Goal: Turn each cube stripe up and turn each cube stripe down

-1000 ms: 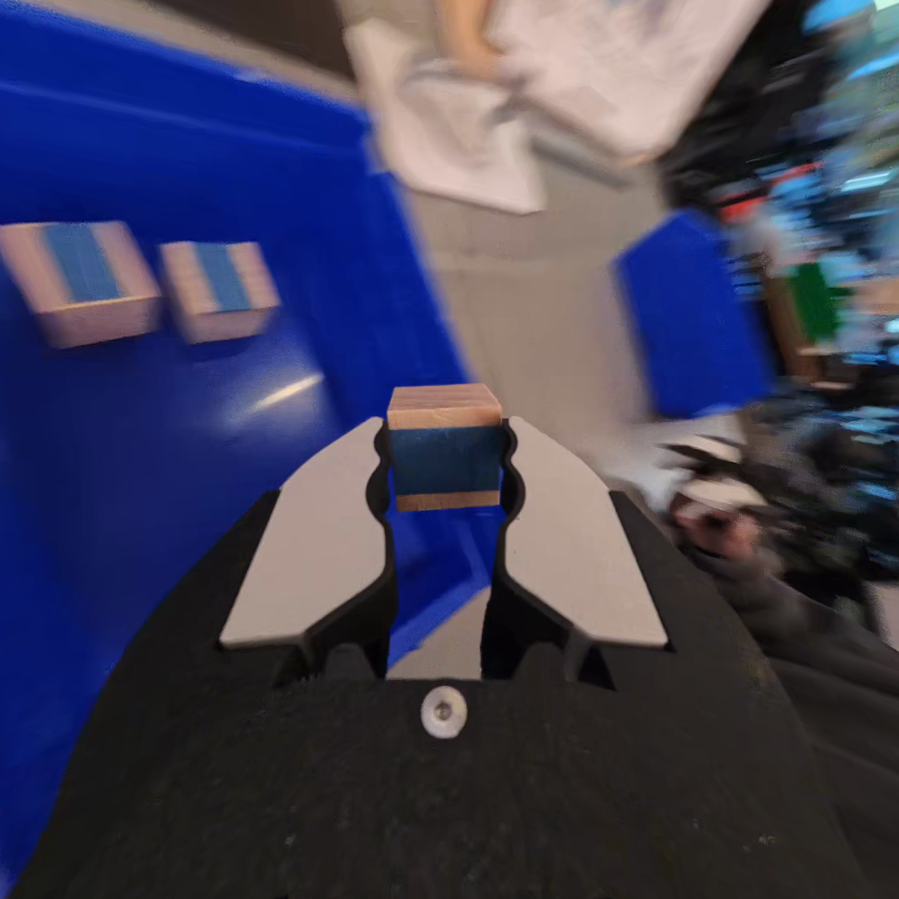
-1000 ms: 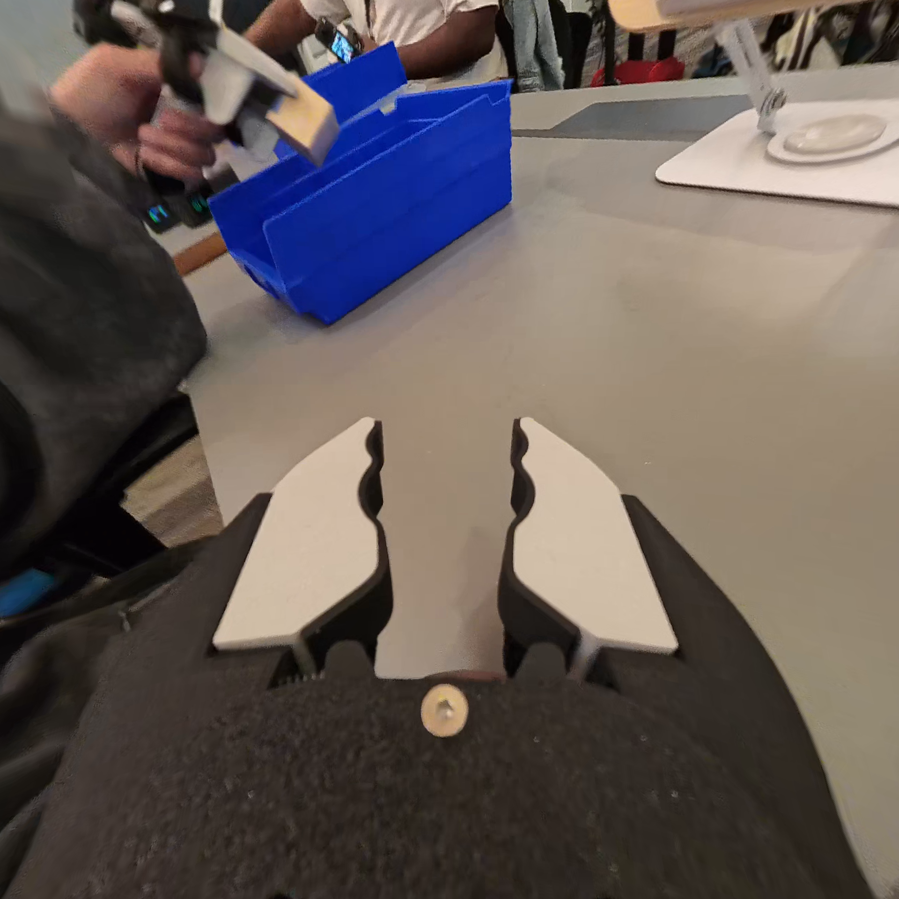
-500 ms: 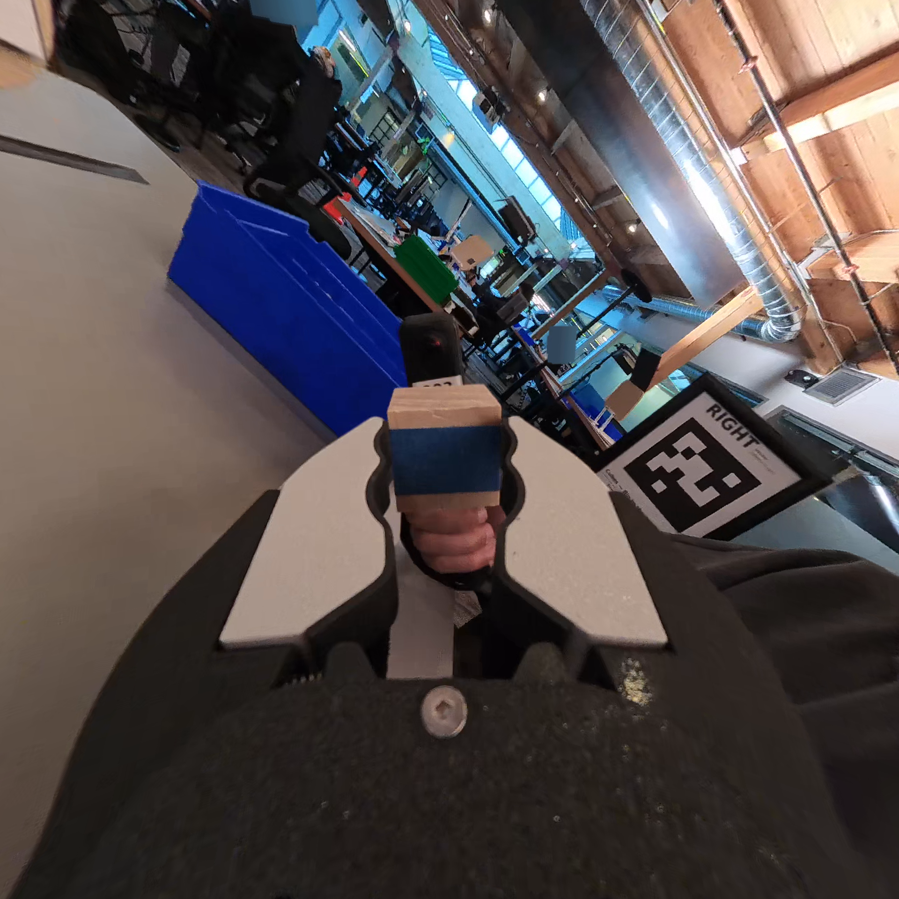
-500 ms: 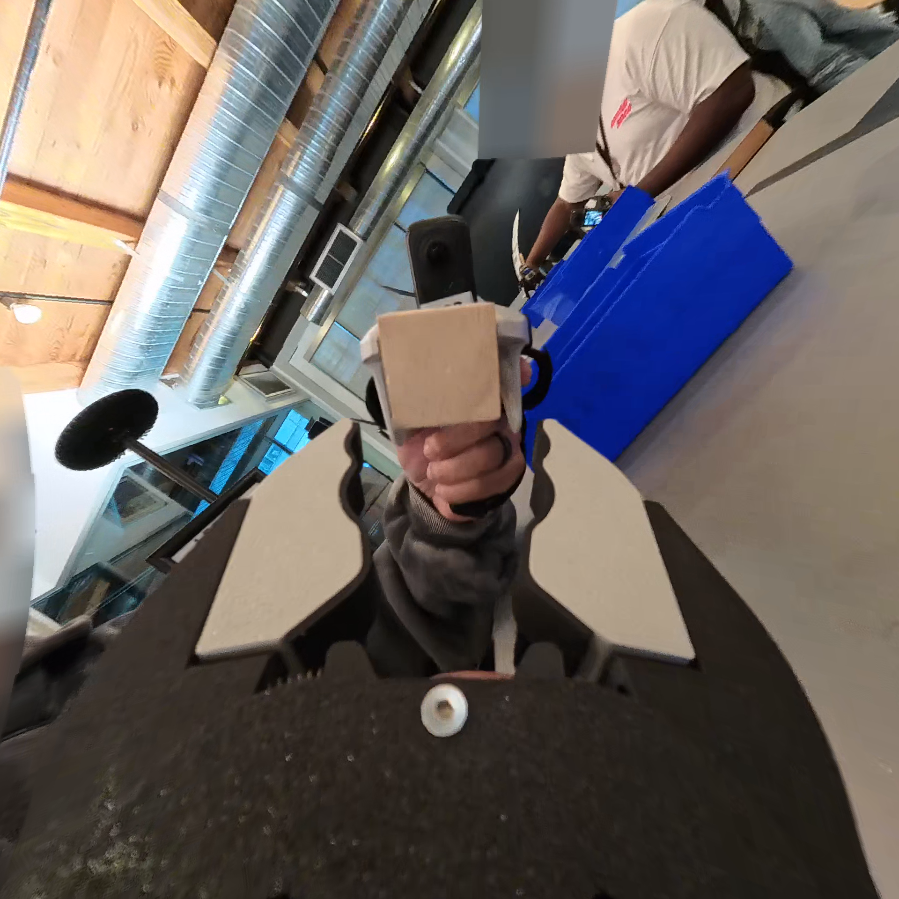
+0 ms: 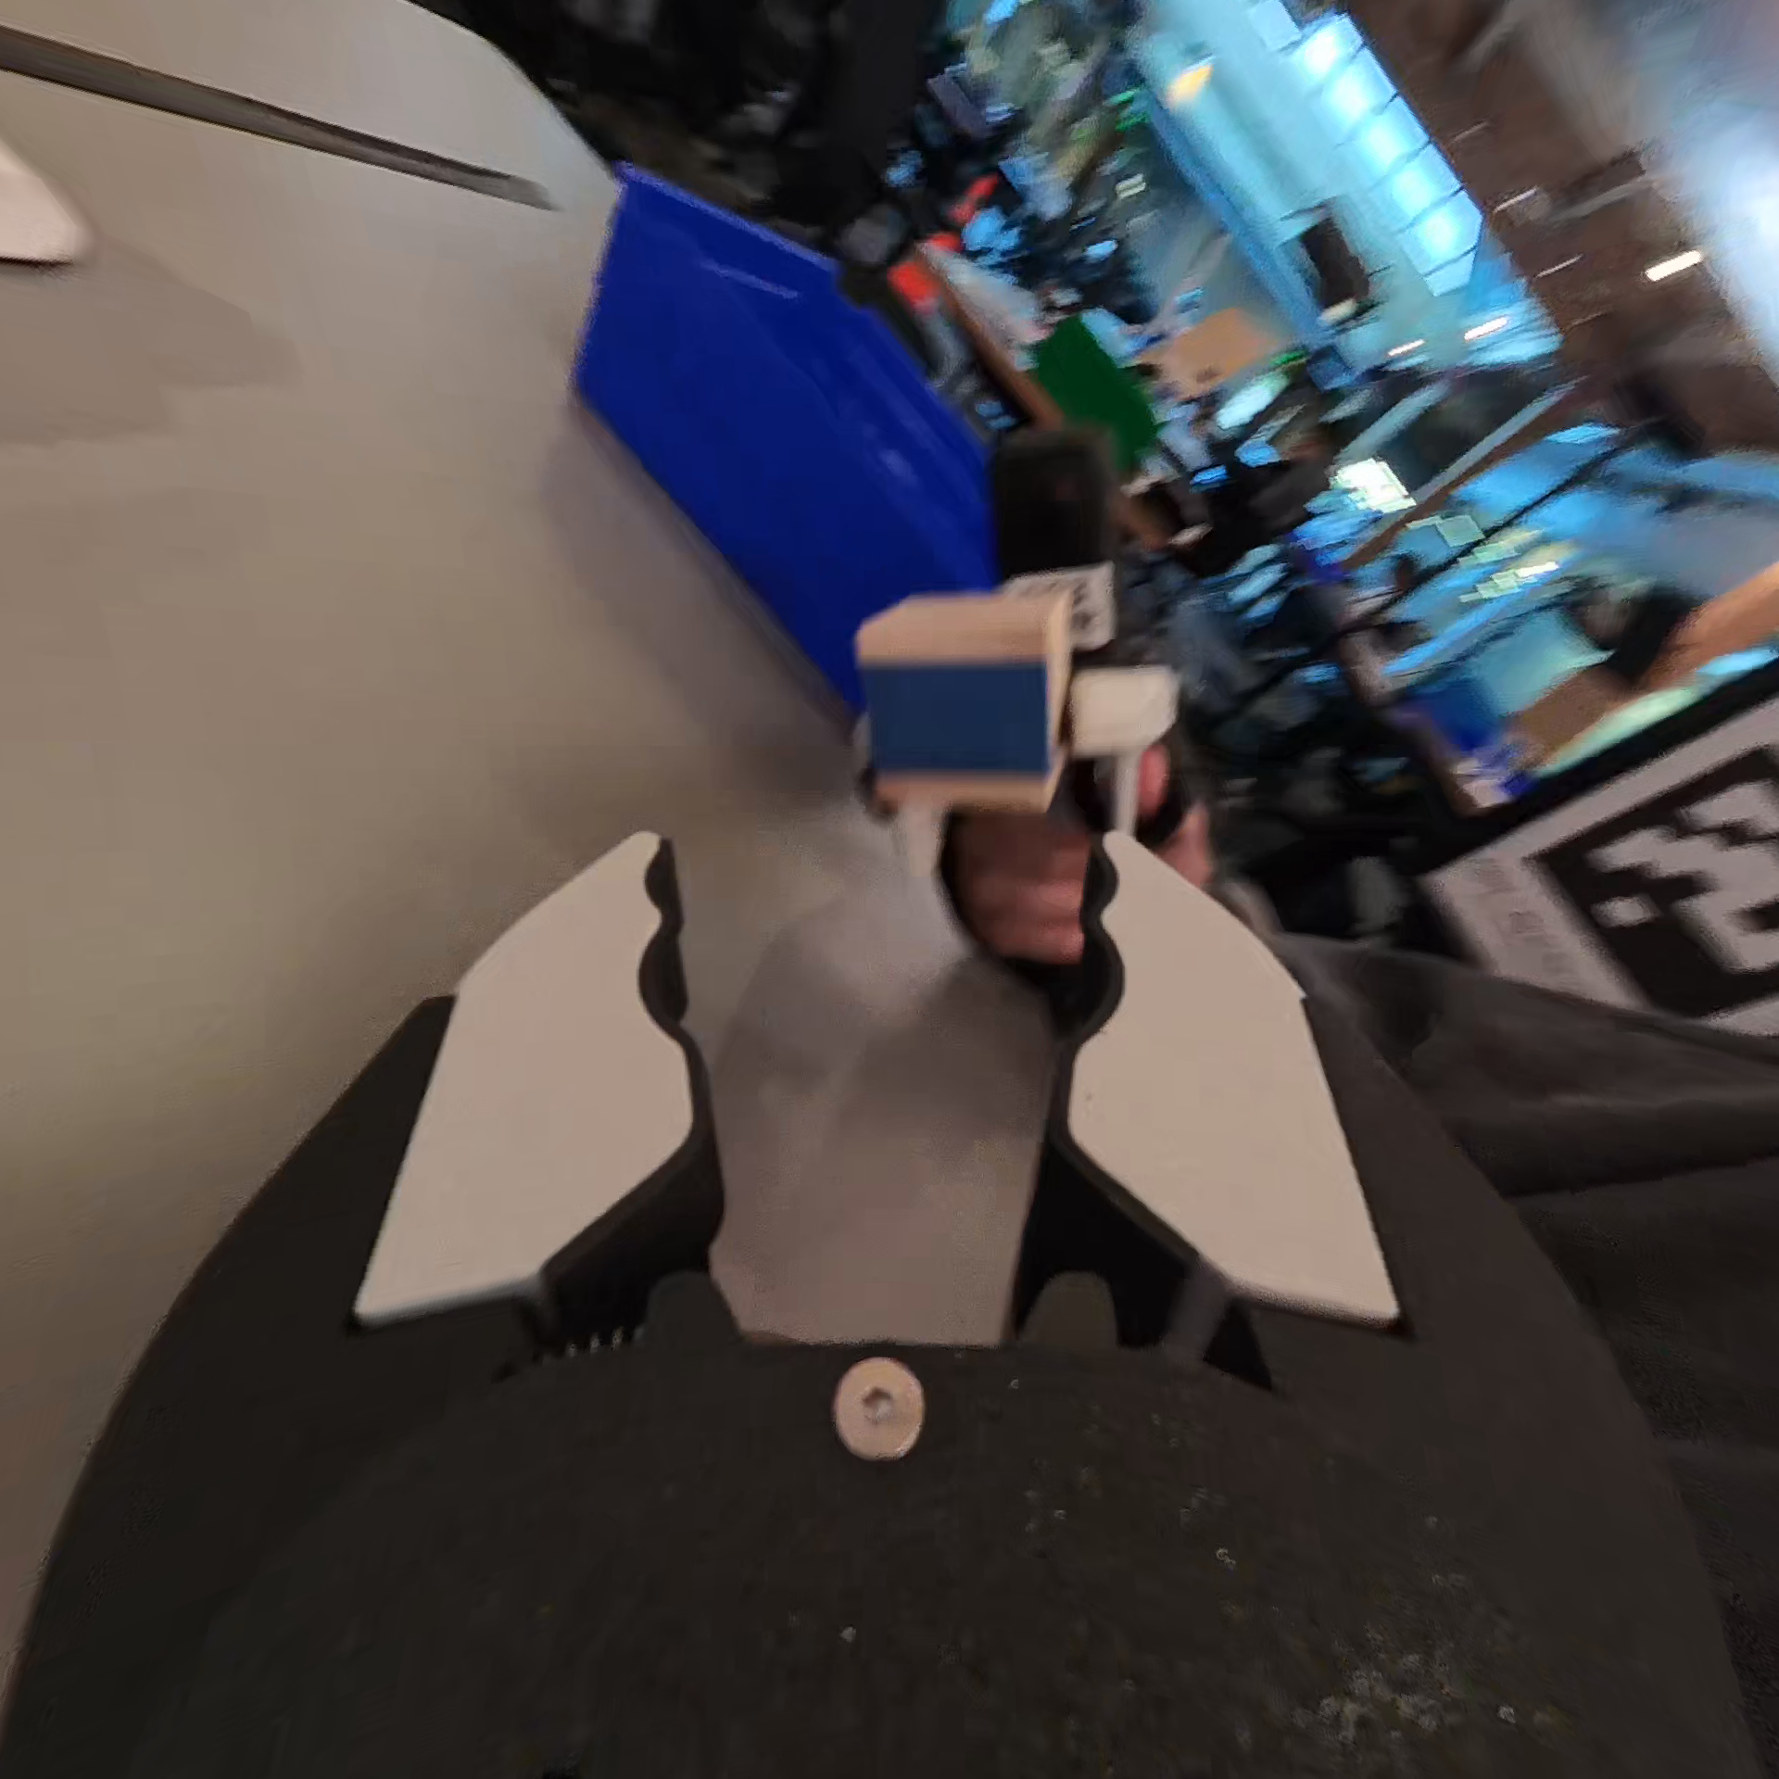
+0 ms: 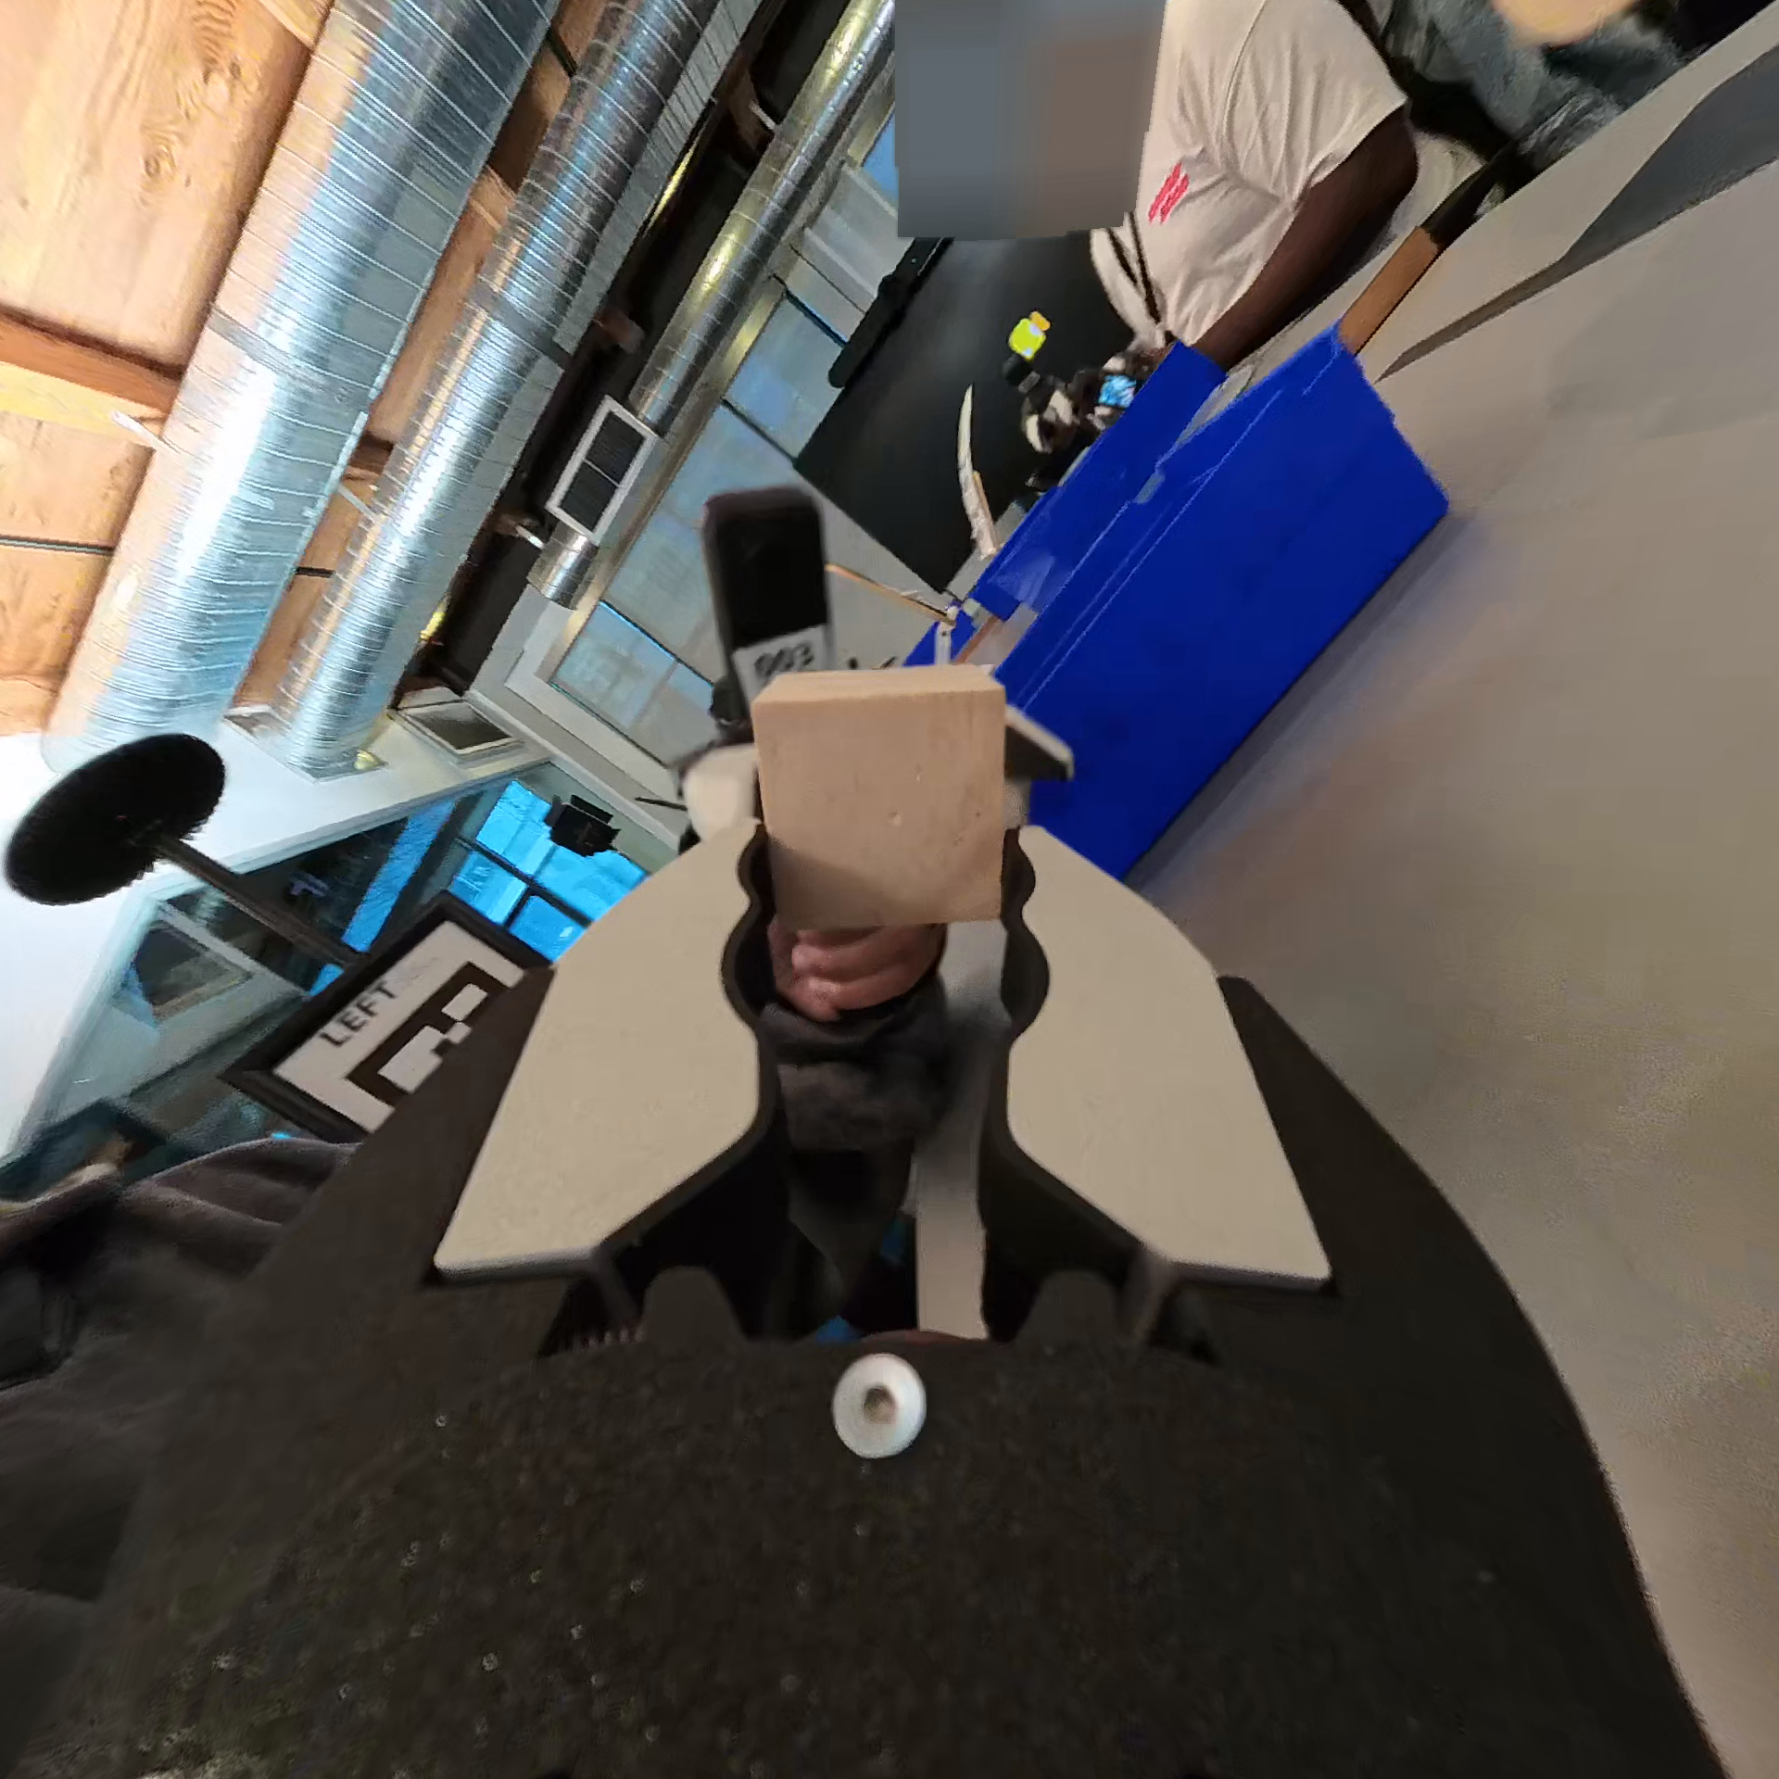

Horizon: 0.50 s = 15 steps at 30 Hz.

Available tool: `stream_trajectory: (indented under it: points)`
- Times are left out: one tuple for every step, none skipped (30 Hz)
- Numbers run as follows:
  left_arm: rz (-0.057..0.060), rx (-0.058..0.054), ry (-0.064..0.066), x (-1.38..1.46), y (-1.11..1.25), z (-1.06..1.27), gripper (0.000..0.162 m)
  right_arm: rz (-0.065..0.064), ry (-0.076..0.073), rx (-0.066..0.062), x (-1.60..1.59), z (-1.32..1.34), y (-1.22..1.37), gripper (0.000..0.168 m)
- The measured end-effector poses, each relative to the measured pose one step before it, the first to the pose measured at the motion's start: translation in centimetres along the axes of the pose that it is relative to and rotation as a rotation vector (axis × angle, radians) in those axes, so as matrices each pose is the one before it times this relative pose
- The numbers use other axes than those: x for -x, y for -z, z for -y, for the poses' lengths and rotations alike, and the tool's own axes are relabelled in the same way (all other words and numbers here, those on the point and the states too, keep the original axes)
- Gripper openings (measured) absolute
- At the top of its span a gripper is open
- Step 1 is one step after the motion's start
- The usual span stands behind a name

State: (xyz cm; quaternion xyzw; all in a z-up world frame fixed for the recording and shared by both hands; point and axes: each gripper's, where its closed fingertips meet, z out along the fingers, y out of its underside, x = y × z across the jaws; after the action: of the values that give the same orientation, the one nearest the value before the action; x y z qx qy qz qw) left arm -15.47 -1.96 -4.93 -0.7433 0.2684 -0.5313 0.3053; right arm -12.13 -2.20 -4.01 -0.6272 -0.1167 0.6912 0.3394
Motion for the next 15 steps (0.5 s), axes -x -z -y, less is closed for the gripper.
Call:
stream_trajectory:
  points:
    - [0.0919, 0.0055, -0.0475, 0.602, 0.892, -1.031, 0.077, -0.0218, 0.031, -0.0061, 0.142, 0.544, 0.537, 0.045]
    - [0.0933, -0.003, -0.0393, 0.754, 0.754, -1.227, 0.075, -0.0211, 0.0334, -0.0072, 0.149, 0.582, 0.553, 0.045]
    - [0.0826, -0.0083, -0.028, 0.722, 0.576, -1.39, 0.074, -0.0268, 0.0327, -0.0015, 0.058, 0.502, 0.511, 0.045]
    - [0.0641, -0.0112, -0.0185, 0.591, 0.47, -1.386, 0.073, -0.0433, 0.0324, 0.0025, -0.215, 0.395, 0.461, 0.045]
    - [0.0454, -0.0248, -0.0098, 0.441, 0.439, -1.145, 0.071, -0.0575, 0.0376, 0.0079, -0.433, 0.263, 0.423, 0.045]
    - [0.0321, -0.0106, -0.0035, 0.38, 0.297, -1.043, 0.07, -0.0569, 0.0436, 0.0117, -0.44, 0.122, 0.367, 0.045]
    - [0.017, 0.0083, -0.006, 0.18, 0.163, -0.779, 0.069, -0.0517, 0.0437, 0.0132, -0.37, 0.068, 0.329, 0.045]
    - [0.0025, 0.0101, -0.0135, -0.018, 0.072, -0.372, 0.069, -0.0459, 0.0426, 0.0128, -0.291, 0.145, 0.326, 0.045]
    - [-0.0049, 0.0127, -0.0141, -0.116, -0.017, -0.088, 0.069, -0.0423, 0.0362, 0.0075, -0.181, 0.368, 0.422, 0.045]
    - [-0.0027, -0.0019, -0.014, -0.078, -0.025, 0.238, 0.069, -0.0306, 0.0336, 0.0002, 0.079, 0.737, 0.691, 0.045]
    - [0.0005, -0.0047, -0.0187, -0.052, -0.003, 0.27, 0.068, -0.0327, 0.0326, -0.0104, 0.18, 1.224, 1.058, 0.045]
    - [0.0004, 0.0053, -0.0212, -0.101, -0.023, 0.06, 0.067, -0.0491, 0.0444, -0.0172, 0.019, 1.692, 1.464, 0.045]
    - [0.0045, 0.003, -0.0171, -0.076, 0.007, 0.001, 0.067, -0.0808, 0.0553, -0.0129, -0.533, 1.961, 1.863, 0.045]
    - [0.0033, -0.003, -0.0093, -0.124, 0.029, -0.014, 0.066, -0.1045, 0.0478, -0.0073, -1.23, 2.0, 2.148, 0.045]
    - [-0.0099, 0.0048, -0.0045, -0.335, 0.0, -0.153, 0.066, -0.108, 0.0382, -0.0003, -1.758, 1.81, 2.177, 0.045]
